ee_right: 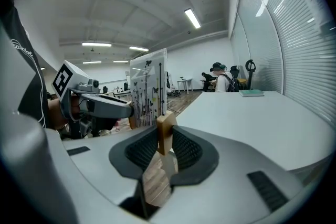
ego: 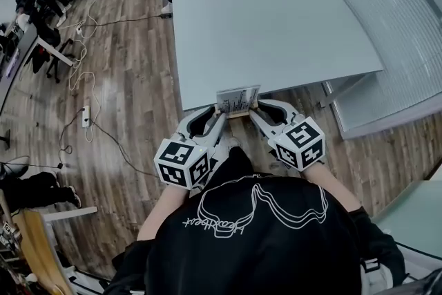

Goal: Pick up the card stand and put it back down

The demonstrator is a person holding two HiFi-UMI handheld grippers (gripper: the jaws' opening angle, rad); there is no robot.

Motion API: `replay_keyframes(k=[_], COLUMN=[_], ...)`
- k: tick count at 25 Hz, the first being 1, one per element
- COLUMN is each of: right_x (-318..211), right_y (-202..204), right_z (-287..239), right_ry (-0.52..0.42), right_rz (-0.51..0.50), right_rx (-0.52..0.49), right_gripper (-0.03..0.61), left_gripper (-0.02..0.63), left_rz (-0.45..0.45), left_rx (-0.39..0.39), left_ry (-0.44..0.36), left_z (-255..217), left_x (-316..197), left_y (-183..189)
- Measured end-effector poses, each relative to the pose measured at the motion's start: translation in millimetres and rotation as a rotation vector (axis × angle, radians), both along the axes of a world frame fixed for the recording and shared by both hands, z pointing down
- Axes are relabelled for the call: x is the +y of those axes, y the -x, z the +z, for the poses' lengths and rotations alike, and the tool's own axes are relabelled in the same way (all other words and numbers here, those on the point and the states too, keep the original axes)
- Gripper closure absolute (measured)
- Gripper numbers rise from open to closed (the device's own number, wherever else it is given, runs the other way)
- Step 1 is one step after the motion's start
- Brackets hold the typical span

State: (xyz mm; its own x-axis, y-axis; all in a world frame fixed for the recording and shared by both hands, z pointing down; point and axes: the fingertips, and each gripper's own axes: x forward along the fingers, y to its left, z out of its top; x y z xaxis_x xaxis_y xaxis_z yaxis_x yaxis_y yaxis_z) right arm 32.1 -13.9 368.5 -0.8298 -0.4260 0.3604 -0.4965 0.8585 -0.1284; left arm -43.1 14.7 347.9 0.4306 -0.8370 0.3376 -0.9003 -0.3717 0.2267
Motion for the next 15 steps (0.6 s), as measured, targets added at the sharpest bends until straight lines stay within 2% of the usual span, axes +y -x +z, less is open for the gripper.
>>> replay_keyframes(k=[6, 15], right_x=[10.0, 20.1], right_y=[-7.0, 6.3], right_z=[7.7, 14.7], right_ry=[0.003, -0.003], right_rz=[0.008, -0.01], right_rx=[-0.017, -0.004], right_gripper=[0.49, 0.491], left_gripper=[0.492, 0.492], left_rz=[0.015, -0.006], left_rx=[-0.01, 0.004], left_ry=[-0.003, 0.003], left_z=[7.5, 16.2], left_x=[10.9, 22.9], left_y=[-7.2, 5.7])
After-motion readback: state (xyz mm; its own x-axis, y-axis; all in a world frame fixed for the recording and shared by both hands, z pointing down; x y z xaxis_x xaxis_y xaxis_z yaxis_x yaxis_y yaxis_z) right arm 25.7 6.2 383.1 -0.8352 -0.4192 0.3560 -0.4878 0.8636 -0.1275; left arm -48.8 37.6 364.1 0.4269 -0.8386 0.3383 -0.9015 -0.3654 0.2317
